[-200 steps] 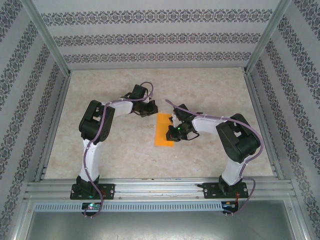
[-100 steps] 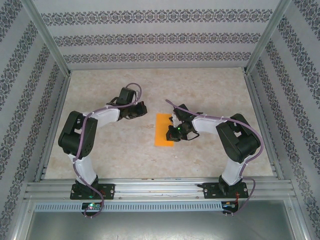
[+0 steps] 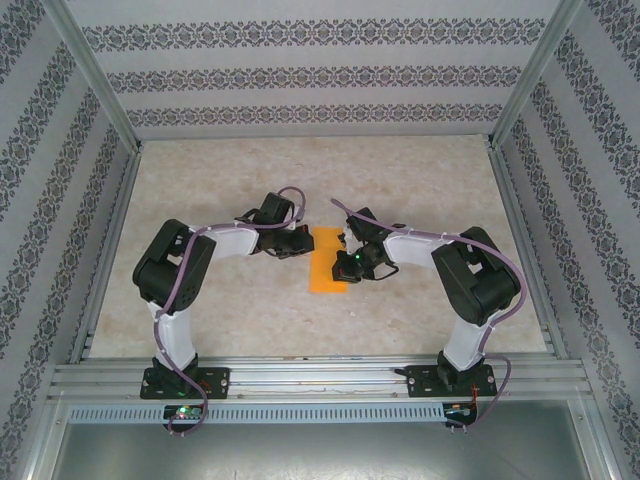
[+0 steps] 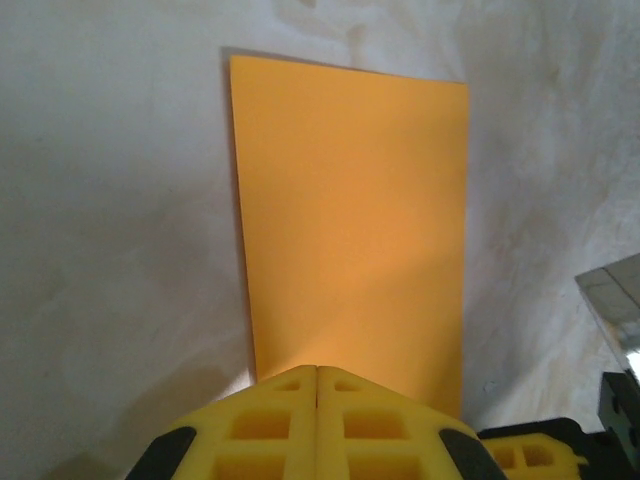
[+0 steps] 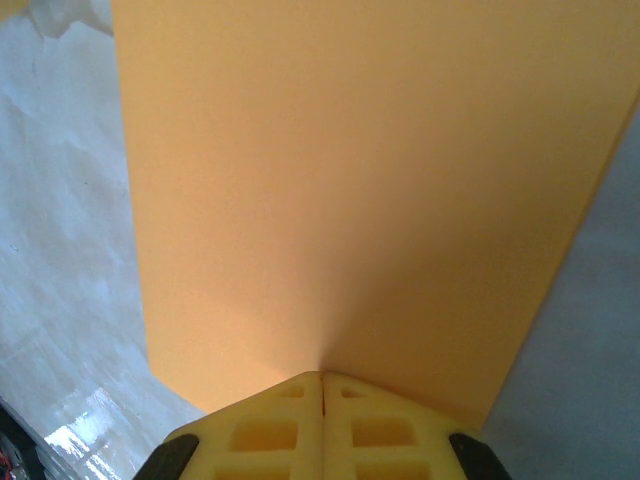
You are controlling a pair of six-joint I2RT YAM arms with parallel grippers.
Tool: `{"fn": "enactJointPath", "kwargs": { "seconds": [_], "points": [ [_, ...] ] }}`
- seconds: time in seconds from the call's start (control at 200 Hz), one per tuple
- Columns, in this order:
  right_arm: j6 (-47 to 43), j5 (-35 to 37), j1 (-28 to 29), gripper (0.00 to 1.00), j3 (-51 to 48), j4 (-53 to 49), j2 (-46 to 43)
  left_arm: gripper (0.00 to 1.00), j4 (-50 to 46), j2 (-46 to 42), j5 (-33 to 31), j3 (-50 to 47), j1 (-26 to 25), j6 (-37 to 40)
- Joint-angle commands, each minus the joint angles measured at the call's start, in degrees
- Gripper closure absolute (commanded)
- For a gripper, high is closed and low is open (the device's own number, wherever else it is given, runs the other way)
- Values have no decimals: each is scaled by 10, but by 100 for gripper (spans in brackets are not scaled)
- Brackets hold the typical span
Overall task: Fold a paper plane with a square sheet of paper (fold left side to right side)
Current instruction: Hold the square sheet of paper at the center of the table, then fold the triangle a second time at the center of the table.
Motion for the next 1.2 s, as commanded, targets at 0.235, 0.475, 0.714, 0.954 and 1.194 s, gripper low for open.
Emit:
{"fn": "enactJointPath", "kwargs": {
  "seconds": [0.235, 0.475, 0.714, 0.954, 1.194],
  "points": [
    [-7, 64, -6, 100, -12, -57, 32, 100, -13, 34, -11, 13, -14, -8],
    [10, 11, -17, 89, 9, -40, -12, 100, -31, 26, -30, -11, -20, -6],
    [12, -16, -50, 70, -13, -51, -78, 100, -31, 15, -36, -26, -24, -19],
    [28, -56, -64, 60, -70, -35, -88, 100, -26, 15, -36, -30, -24, -25],
    [46, -72, -56, 60, -78, -9, -69, 100, -24, 16, -34, -28, -25, -25]
  ]
}}
